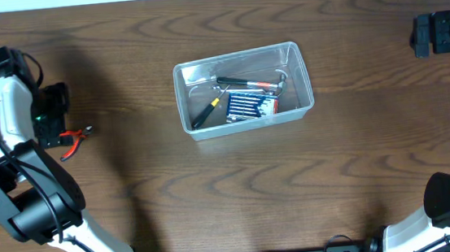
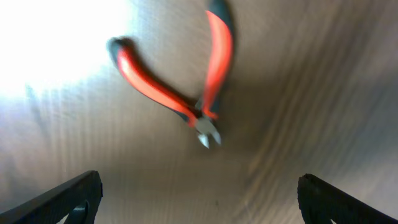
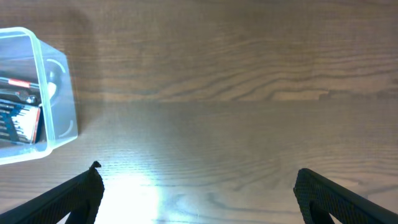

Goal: Pack container
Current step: 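Move the left gripper over the red pliers, then lower the left gripper onto the red pliers handles and grasp them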

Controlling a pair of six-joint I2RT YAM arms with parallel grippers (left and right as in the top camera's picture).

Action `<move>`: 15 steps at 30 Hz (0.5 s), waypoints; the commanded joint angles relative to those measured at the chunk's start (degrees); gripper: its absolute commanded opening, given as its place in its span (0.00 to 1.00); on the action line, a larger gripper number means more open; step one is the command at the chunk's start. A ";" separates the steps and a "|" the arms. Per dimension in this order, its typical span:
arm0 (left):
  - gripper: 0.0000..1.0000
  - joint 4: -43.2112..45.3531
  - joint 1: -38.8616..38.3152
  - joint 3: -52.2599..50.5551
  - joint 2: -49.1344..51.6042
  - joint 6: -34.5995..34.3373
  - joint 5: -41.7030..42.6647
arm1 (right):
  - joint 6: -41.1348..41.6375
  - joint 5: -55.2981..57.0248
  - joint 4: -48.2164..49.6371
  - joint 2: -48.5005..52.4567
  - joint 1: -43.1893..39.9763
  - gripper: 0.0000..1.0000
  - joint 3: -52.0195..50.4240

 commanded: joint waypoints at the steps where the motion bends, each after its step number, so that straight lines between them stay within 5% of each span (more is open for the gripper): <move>1: 0.99 -1.07 2.23 -0.33 0.35 -1.01 -0.24 | 1.01 0.68 -0.46 0.00 -0.55 0.99 0.00; 15: 0.95 4.39 2.75 -0.33 0.68 -0.87 -2.54 | 0.98 0.70 -2.80 0.00 -0.55 0.99 0.00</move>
